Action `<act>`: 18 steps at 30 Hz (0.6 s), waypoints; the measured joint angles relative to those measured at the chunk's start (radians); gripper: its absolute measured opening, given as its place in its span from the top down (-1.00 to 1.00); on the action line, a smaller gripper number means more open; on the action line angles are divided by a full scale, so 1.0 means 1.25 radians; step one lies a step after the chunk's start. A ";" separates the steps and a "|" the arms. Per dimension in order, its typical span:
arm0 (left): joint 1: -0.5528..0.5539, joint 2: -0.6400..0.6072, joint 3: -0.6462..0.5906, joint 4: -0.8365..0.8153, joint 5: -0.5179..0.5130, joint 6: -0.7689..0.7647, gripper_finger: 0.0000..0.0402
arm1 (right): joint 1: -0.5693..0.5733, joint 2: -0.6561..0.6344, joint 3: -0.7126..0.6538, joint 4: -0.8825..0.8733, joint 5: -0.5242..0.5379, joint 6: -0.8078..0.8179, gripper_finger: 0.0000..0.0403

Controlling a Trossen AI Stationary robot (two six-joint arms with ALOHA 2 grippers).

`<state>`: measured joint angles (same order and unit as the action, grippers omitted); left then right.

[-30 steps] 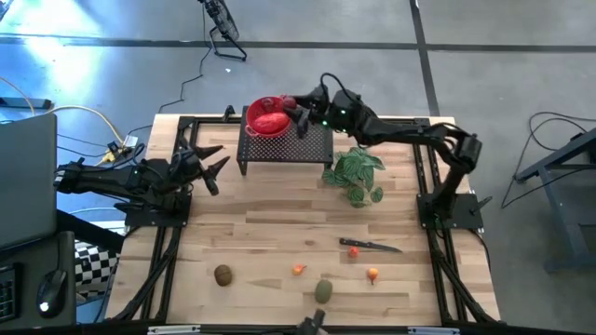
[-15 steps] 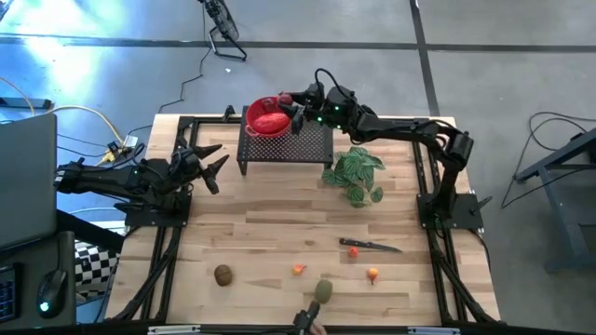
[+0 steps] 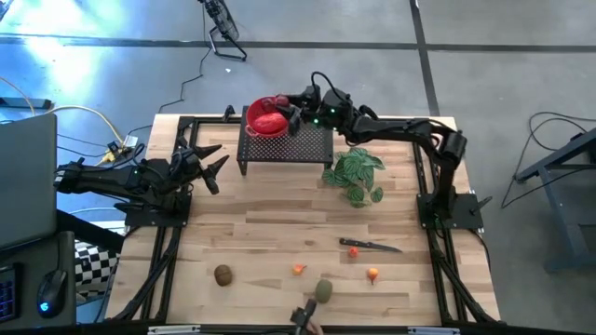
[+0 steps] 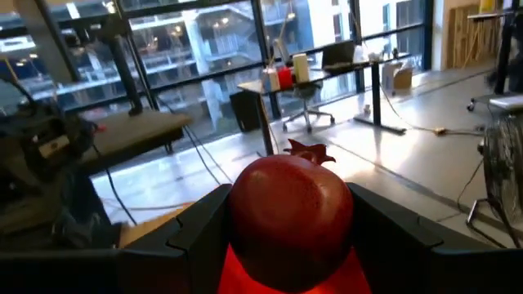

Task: Pick & Place Fruit
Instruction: Put the red pomegranate in the red strainer bowl on the shelf

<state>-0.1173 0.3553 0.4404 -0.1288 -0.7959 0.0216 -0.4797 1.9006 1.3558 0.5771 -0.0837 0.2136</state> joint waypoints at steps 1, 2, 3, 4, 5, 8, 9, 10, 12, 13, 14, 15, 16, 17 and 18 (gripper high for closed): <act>0.000 0.000 0.000 0.000 0.000 0.000 0.13 | 0.000 0.003 0.011 -0.007 0.004 0.001 -0.07; 0.000 0.000 0.000 0.000 0.000 0.000 0.13 | -0.004 0.004 0.021 -0.034 0.005 0.002 -0.07; 0.000 0.000 0.000 0.000 0.000 -0.002 0.13 | -0.006 0.006 0.039 -0.065 0.006 0.002 -0.07; 0.000 0.000 0.000 0.000 0.000 -0.002 0.13 | -0.006 0.006 0.057 -0.097 0.012 0.000 -0.07; 0.000 0.000 0.000 0.000 0.000 -0.002 0.13 | -0.005 0.006 0.075 -0.132 0.029 -0.005 -0.07; 0.000 0.000 0.000 0.000 0.000 -0.002 0.13 | -0.004 0.005 0.121 -0.200 0.052 -0.020 -0.07; 0.000 0.000 0.000 0.000 0.000 -0.002 0.13 | -0.004 0.005 0.131 -0.212 0.047 -0.021 -0.07; 0.000 0.000 0.000 0.000 0.000 -0.002 0.13 | -0.003 0.005 0.138 -0.218 0.040 -0.022 -0.07; 0.000 0.000 0.000 0.000 0.000 -0.002 0.13 | 0.001 0.005 0.141 -0.222 0.047 -0.027 -0.07; 0.000 0.000 0.000 0.000 0.000 -0.002 0.13 | 0.002 0.004 0.141 -0.229 0.056 -0.028 -0.07; 0.000 0.000 0.000 0.000 0.000 -0.002 0.13 | 0.002 0.004 0.141 -0.237 0.059 -0.028 -0.07; 0.000 0.000 0.000 0.000 0.000 -0.002 0.13 | 0.002 0.004 0.141 -0.250 0.060 -0.027 -0.07; 0.000 0.000 0.000 0.000 -0.001 -0.002 0.13 | 0.002 0.004 0.141 -0.265 0.060 -0.024 -0.07; 0.000 0.000 0.000 0.000 -0.001 -0.002 0.13 | 0.002 0.004 0.140 -0.280 0.061 -0.022 -0.07; 0.000 0.000 0.000 0.000 -0.001 -0.001 0.13 | 0.002 0.004 0.140 -0.292 0.066 -0.021 -0.07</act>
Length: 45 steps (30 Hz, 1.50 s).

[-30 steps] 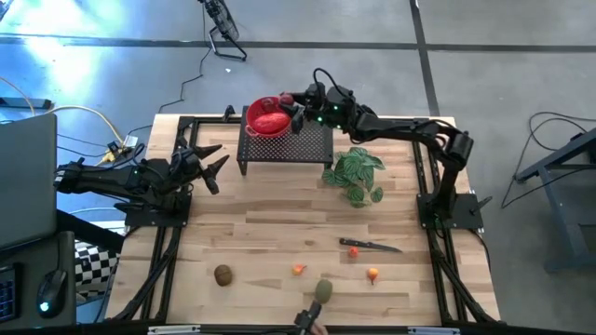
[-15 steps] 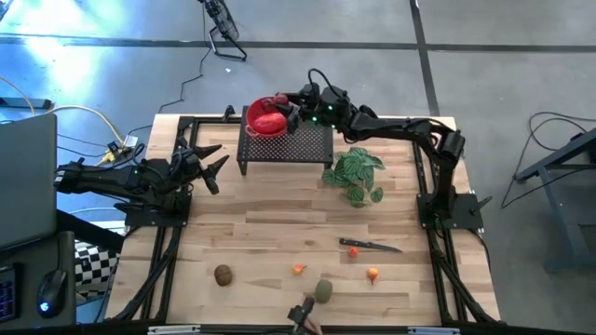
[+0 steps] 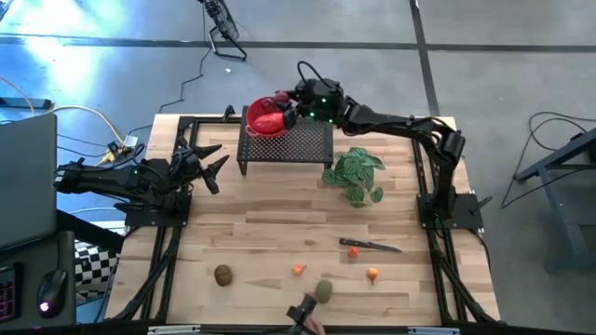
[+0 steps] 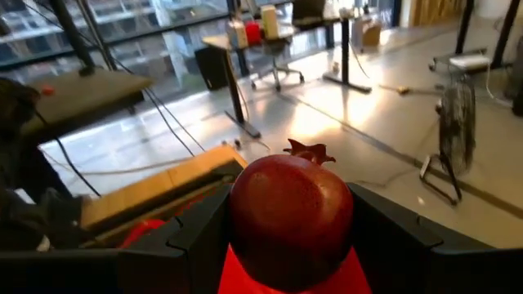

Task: Pick & Place Fruit
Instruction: Put the red pomegranate in the red strainer bowl on the shelf

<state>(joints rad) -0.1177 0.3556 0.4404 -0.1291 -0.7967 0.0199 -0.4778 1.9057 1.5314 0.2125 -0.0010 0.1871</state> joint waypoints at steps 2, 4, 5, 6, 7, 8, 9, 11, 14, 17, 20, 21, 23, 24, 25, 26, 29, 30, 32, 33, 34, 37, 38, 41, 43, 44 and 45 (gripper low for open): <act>0.000 0.000 0.000 0.000 0.000 0.000 0.13 | 0.000 0.000 0.000 -0.019 0.013 0.000 -0.07; 0.000 0.000 0.000 0.000 0.000 0.001 0.13 | 0.000 0.000 0.000 -0.028 0.016 0.000 -0.07; 0.000 0.000 0.000 0.000 0.000 0.001 0.13 | 0.000 0.000 0.000 -0.030 0.012 0.000 -0.07; 0.000 0.000 0.000 0.000 0.000 0.001 0.13 | 0.000 0.000 -0.001 -0.030 0.001 0.000 -0.07; 0.000 0.000 0.000 0.000 0.000 0.001 0.13 | 0.001 0.000 -0.001 -0.030 -0.008 0.003 -0.07; 0.000 0.000 0.000 0.000 0.000 0.001 0.13 | 0.002 0.000 -0.001 -0.030 -0.011 0.006 -0.07; 0.000 0.000 0.000 0.000 0.000 0.001 0.13 | 0.005 0.004 0.000 -0.027 -0.011 0.011 -0.07; 0.000 0.000 0.000 0.000 0.000 0.001 0.13 | 0.014 0.022 0.000 0.003 -0.007 0.015 -0.07; 0.000 0.000 0.000 0.000 -0.001 0.001 0.13 | 0.026 0.058 -0.001 0.027 0.000 0.015 -0.07; 0.000 0.000 0.000 -0.001 0.000 0.001 0.13 | 0.028 0.071 -0.002 0.034 0.020 0.007 -0.07; 0.000 0.000 0.000 -0.005 0.000 0.001 0.13 | 0.022 0.059 -0.001 0.039 0.043 -0.006 -0.07; 0.000 0.000 0.000 -0.005 0.000 0.001 0.13 | 0.018 0.053 -0.001 0.036 0.041 -0.006 -0.07; 0.000 0.000 0.000 -0.004 0.000 0.001 0.13 | 0.013 0.047 -0.001 0.039 0.040 -0.006 -0.07; 0.000 0.000 0.000 -0.005 0.000 0.001 0.13 | 0.013 0.046 -0.001 0.040 0.040 -0.006 -0.07; 0.000 0.000 0.000 -0.005 0.000 0.001 0.13 | 0.013 0.046 -0.001 0.039 0.040 -0.006 -0.07; 0.000 0.000 0.000 -0.005 0.000 0.001 0.13 | 0.013 0.046 -0.001 0.034 0.036 -0.006 -0.07; 0.000 0.000 0.000 -0.005 0.000 0.001 0.13 | 0.015 0.047 -0.001 0.013 0.018 -0.007 -0.07; 0.000 0.000 0.000 -0.005 0.000 0.001 0.13 | 0.015 0.047 -0.001 0.011 0.017 -0.009 -0.07; 0.000 0.000 0.000 -0.005 0.000 0.001 0.13 | 0.016 0.047 -0.001 0.007 0.018 -0.021 -0.07; 0.000 0.000 0.000 -0.005 0.000 0.001 0.13 | 0.017 0.047 -0.001 0.005 0.019 -0.026 -0.07; 0.000 0.000 0.000 -0.005 0.000 0.001 0.13 | 0.017 0.047 -0.001 0.005 0.021 -0.027 -0.07; 0.000 0.000 0.000 -0.006 0.000 0.001 0.13 | 0.016 0.047 -0.001 0.004 0.020 -0.028 -0.07; 0.000 0.000 0.000 -0.006 0.000 0.001 0.13 | 0.016 0.047 -0.001 0.001 0.020 -0.028 -0.07; 0.000 0.000 0.000 -0.006 0.000 0.001 0.13 | 0.016 0.051 -0.001 -0.005 0.019 -0.028 -0.07; 0.000 0.000 0.000 -0.006 0.000 0.001 0.13 | 0.016 0.052 -0.001 -0.006 0.019 -0.029 -0.07; 0.000 0.000 0.000 -0.006 0.000 0.001 0.13 | 0.016 0.052 -0.001 -0.005 0.019 -0.032 -0.07; 0.000 0.000 0.000 -0.006 0.000 0.001 0.13 | 0.016 0.052 -0.001 -0.004 0.019 -0.037 -0.07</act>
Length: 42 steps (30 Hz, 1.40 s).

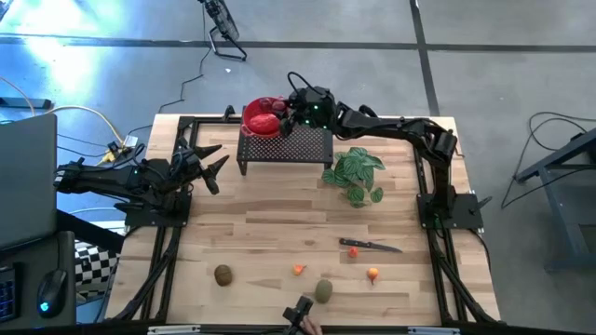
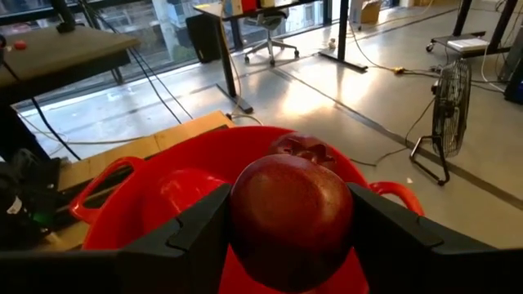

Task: Pick & Place Fruit
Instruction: Put the red pomegranate in the red strainer bowl on the shelf, then put the top yellow pear in the red strainer bowl on the shelf

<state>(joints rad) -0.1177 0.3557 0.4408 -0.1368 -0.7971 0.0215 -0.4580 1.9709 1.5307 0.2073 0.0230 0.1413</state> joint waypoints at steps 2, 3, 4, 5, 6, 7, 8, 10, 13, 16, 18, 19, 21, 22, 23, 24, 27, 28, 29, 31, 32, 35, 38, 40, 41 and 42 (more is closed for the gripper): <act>0.000 0.000 0.000 0.000 0.000 0.000 0.13 | 0.000 0.000 0.000 0.000 0.000 -0.008 -0.07; 0.000 0.000 0.000 0.000 0.000 0.000 0.13 | 0.000 0.000 0.000 -0.002 0.000 -0.009 -0.07; 0.000 0.000 0.000 0.000 0.000 0.000 0.13 | 0.000 0.000 0.000 -0.002 0.000 -0.009 -0.07; 0.000 0.000 0.000 0.000 0.000 0.000 0.13 | 0.000 0.000 0.000 -0.004 0.000 -0.009 -0.07; 0.000 0.000 0.000 0.000 0.000 0.000 0.13 | 0.000 0.000 0.000 -0.007 0.000 -0.009 -0.07; 0.000 0.000 0.000 0.000 0.000 0.000 0.13 | 0.000 0.000 0.000 -0.012 0.000 -0.009 -0.07; 0.000 0.000 0.000 0.000 0.000 0.000 0.13 | 0.000 0.000 0.000 -0.018 0.000 -0.009 -0.07; 0.000 0.000 0.000 0.000 0.000 0.000 0.13 | 0.000 0.000 0.000 -0.024 0.000 -0.012 -0.08; 0.000 0.000 0.000 0.000 0.000 0.000 0.13 | 0.000 0.000 0.000 -0.019 -0.004 -0.012 -0.11; 0.000 0.000 0.000 0.000 0.000 0.000 0.13 | 0.000 0.000 0.000 -0.012 -0.002 -0.014 -0.16; 0.000 0.000 0.000 0.000 0.000 0.000 0.13 | 0.000 0.000 0.000 -0.006 -0.003 -0.030 -0.20; 0.000 0.000 0.000 0.000 0.000 0.000 0.13 | 0.002 0.000 0.000 -0.006 -0.003 -0.036 -0.23; 0.000 0.000 0.000 -0.001 0.000 0.000 0.13 | 0.005 0.000 0.000 -0.007 -0.002 -0.047 -0.29; 0.000 0.000 0.000 -0.001 0.000 0.000 0.13 | 0.006 0.000 0.000 -0.007 -0.001 -0.050 -0.32; 0.000 0.000 0.000 -0.001 0.000 0.000 0.13 | 0.008 0.000 0.000 -0.007 -0.001 -0.054 -0.35; 0.000 0.000 0.000 -0.001 0.000 0.000 0.13 | 0.010 0.000 0.000 -0.007 0.000 -0.062 -0.37; 0.000 0.000 0.000 -0.001 0.000 0.000 0.13 | 0.012 -0.005 0.000 -0.007 0.004 -0.080 -0.40; 0.000 0.000 0.000 -0.001 0.000 0.000 0.13 | 0.014 -0.008 0.000 0.000 0.004 -0.090 -0.40; 0.000 0.000 0.000 -0.003 0.000 0.000 0.13 | 0.017 -0.015 0.000 0.003 0.004 -0.097 -0.40; 0.000 0.000 0.000 -0.010 0.000 -0.001 0.13 | 0.016 -0.039 -0.001 -0.007 0.007 -0.118 -0.38; 0.000 0.000 0.000 -0.016 0.000 -0.002 0.13 | 0.020 -0.052 -0.001 0.000 0.010 -0.133 -0.37; 0.000 0.000 0.000 -0.030 0.000 -0.003 0.13 | 0.027 -0.094 0.000 -0.031 0.014 -0.162 -0.34; 0.000 0.000 0.000 -0.031 0.000 -0.003 0.13 | 0.035 -0.138 0.000 -0.112 0.018 -0.182 -0.32; 0.000 0.000 0.000 -0.031 0.000 -0.003 0.13 | 0.042 -0.170 0.000 -0.172 0.018 -0.197 -0.31; 0.000 0.000 0.000 -0.031 0.001 -0.003 0.13 | 0.043 -0.191 0.000 -0.220 0.017 -0.200 -0.30; 0.000 0.000 0.000 -0.032 0.000 -0.003 0.13 | 0.043 -0.209 0.000 -0.266 0.018 -0.201 -0.29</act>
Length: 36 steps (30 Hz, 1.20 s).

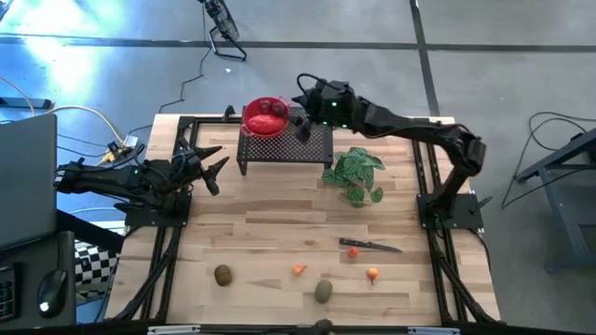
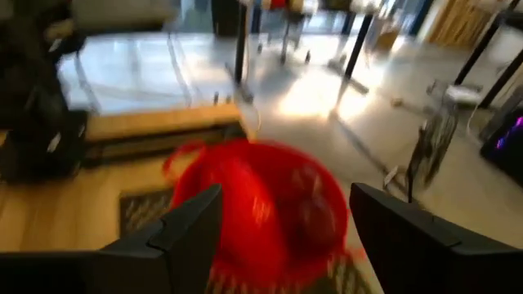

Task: Pick & Place Fruit
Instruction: Put the top yellow pear in the red strainer bowl on the shelf

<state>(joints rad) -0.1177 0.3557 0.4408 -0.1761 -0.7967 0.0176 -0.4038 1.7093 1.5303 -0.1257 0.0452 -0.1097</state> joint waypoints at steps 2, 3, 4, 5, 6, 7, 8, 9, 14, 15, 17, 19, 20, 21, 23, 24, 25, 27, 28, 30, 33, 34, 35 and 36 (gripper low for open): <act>0.000 0.000 0.000 0.000 0.000 0.000 0.13 | 0.002 -0.032 0.001 -0.083 0.000 0.002 -0.26; 0.000 0.000 0.000 0.000 0.000 0.000 0.13 | 0.003 -0.048 0.001 -0.136 -0.002 0.008 -0.24; 0.000 0.000 0.000 -0.001 0.000 0.000 0.13 | 0.003 -0.059 0.001 -0.179 -0.002 0.016 -0.23; 0.000 0.000 0.000 -0.001 0.000 0.000 0.13 | 0.006 -0.071 0.000 -0.215 -0.006 0.025 -0.21; 0.000 0.000 0.000 -0.001 0.000 0.000 0.13 | 0.008 -0.083 0.001 -0.254 -0.014 0.033 -0.20; 0.000 0.000 0.000 -0.001 0.000 0.000 0.13 | 0.010 -0.095 0.000 -0.293 -0.025 0.042 -0.18; 0.000 0.000 0.000 -0.001 0.000 0.000 0.13 | 0.014 -0.102 0.000 -0.322 -0.032 0.046 -0.17; 0.000 0.000 0.000 -0.001 0.000 0.001 0.13 | 0.020 -0.105 0.000 -0.346 -0.040 0.046 -0.15; 0.000 0.000 0.000 -0.003 0.000 0.001 0.13 | 0.047 -0.112 0.000 -0.487 -0.030 0.054 -0.03; 0.000 0.000 0.000 -0.005 0.000 0.001 0.13 | 0.053 -0.112 0.000 -0.509 -0.029 0.066 0.01; 0.000 0.000 0.000 -0.005 0.000 0.003 0.13 | 0.069 -0.114 0.000 -0.550 -0.029 0.097 0.10; 0.000 0.000 0.000 -0.005 0.000 0.003 0.13 | 0.089 -0.114 0.000 -0.582 -0.029 0.128 0.21; 0.000 0.000 0.000 -0.005 0.000 0.003 0.13 | 0.100 -0.114 0.000 -0.593 -0.029 0.137 0.27; 0.000 0.000 0.000 -0.006 0.000 0.003 0.13 | 0.113 -0.114 0.000 -0.599 -0.029 0.140 0.34; 0.000 0.000 0.000 -0.007 0.002 0.003 0.13 | 0.141 -0.114 0.000 -0.596 -0.019 0.141 0.48; 0.000 0.000 0.000 -0.010 0.002 0.003 0.13 | 0.155 -0.114 -0.002 -0.595 -0.008 0.140 0.56; 0.000 0.000 0.000 -0.012 0.002 0.003 0.13 | 0.168 -0.114 -0.006 -0.595 0.002 0.141 0.64; 0.000 0.000 0.000 -0.013 0.002 0.003 0.13 | 0.192 -0.114 -0.015 -0.604 0.022 0.144 0.79; 0.000 0.000 0.000 -0.013 0.002 0.003 0.13 | 0.204 -0.114 -0.021 -0.605 0.029 0.148 0.87; 0.000 0.000 0.000 -0.013 0.002 0.003 0.13 | 0.221 -0.114 -0.034 -0.607 0.041 0.157 0.95; 0.000 0.000 0.000 -0.013 0.003 0.003 0.13 | 0.238 -0.114 -0.055 -0.616 0.055 0.188 0.96; 0.000 0.000 0.000 -0.013 0.003 0.003 0.13 | 0.242 -0.114 -0.065 -0.621 0.055 0.196 0.97; 0.000 0.000 0.000 -0.013 0.003 0.003 0.13 | 0.247 -0.114 -0.076 -0.624 0.056 0.207 0.98; 0.000 0.000 0.000 -0.014 0.003 0.003 0.13 | 0.251 -0.114 -0.089 -0.625 0.060 0.219 0.98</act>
<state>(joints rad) -0.1181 0.3553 0.4404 -0.1932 -0.7925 0.0212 -0.0905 1.5669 1.4193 -0.9070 0.1197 0.1641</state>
